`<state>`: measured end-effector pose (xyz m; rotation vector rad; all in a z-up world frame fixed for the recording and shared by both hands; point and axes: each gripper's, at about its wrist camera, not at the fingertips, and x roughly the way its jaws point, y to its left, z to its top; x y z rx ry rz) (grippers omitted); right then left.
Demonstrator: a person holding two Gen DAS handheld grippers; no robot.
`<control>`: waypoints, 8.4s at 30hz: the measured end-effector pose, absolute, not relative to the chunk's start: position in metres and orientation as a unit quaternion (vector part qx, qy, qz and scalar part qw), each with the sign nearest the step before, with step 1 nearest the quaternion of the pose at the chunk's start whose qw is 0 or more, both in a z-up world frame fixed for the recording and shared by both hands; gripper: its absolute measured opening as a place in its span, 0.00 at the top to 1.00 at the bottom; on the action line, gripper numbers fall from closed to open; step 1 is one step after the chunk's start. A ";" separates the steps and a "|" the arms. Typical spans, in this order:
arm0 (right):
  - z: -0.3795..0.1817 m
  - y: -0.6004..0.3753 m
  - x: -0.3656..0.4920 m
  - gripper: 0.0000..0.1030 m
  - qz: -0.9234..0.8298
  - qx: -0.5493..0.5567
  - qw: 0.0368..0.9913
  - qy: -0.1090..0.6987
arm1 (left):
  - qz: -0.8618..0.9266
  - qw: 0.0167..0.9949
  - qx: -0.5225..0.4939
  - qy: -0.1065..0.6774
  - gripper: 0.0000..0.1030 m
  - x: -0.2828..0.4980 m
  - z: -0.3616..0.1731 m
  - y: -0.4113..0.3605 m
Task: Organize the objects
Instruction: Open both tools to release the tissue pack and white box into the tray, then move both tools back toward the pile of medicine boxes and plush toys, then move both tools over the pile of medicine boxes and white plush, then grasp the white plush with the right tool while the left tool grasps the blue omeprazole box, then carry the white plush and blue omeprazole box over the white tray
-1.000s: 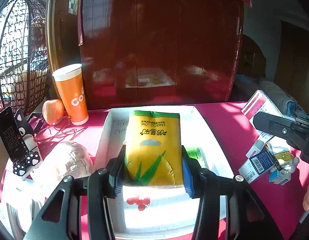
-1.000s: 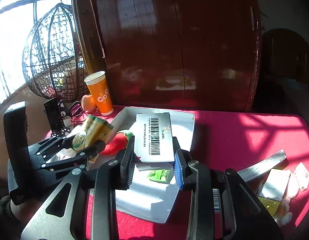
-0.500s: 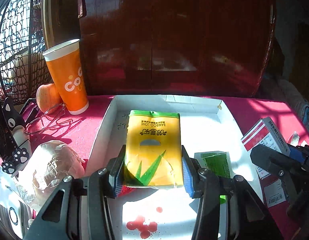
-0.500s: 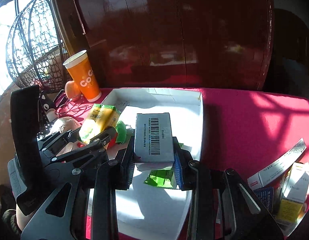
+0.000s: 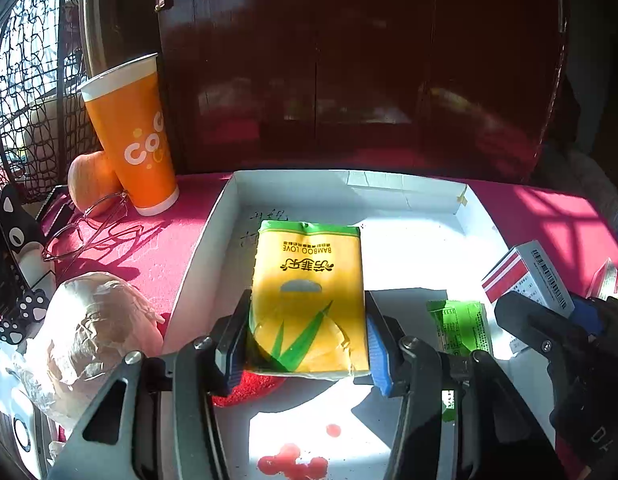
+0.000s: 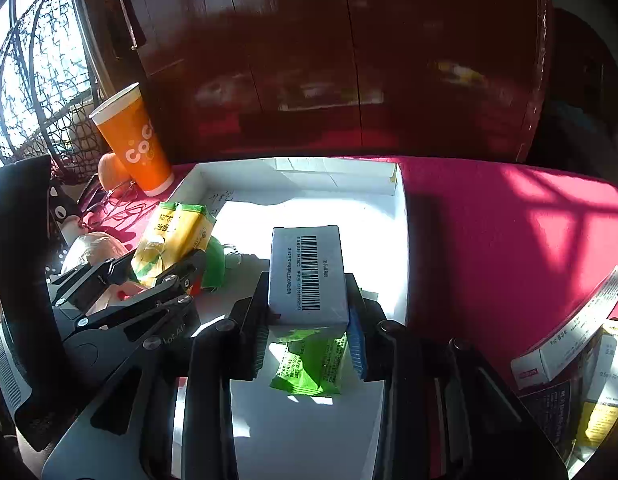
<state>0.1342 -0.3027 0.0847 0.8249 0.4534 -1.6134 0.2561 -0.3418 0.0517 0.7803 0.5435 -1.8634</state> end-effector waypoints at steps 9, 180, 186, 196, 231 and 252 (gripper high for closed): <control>0.099 -0.280 0.126 0.10 -0.728 0.324 0.577 0.178 | -0.773 0.516 0.278 0.241 0.00 0.292 0.065 -0.317; 0.090 -0.013 -0.086 0.46 -0.787 0.362 0.498 0.034 | -0.871 0.254 0.418 0.048 0.46 0.066 0.054 -0.142; 0.113 -0.011 -0.071 0.46 -0.791 0.332 0.514 0.025 | -0.886 0.289 0.353 0.079 0.46 0.099 0.089 -0.138; 0.134 -0.016 -0.043 0.46 -0.791 0.295 0.534 0.032 | -0.887 0.349 0.293 0.073 0.46 0.133 0.124 -0.130; 0.172 -0.080 0.042 0.46 -0.749 0.268 0.602 0.073 | -0.858 0.383 0.268 0.214 0.70 0.263 0.117 -0.188; 0.156 -0.031 -0.011 0.46 -0.759 0.296 0.580 0.001 | -0.858 0.316 0.386 0.126 0.48 0.139 0.058 -0.111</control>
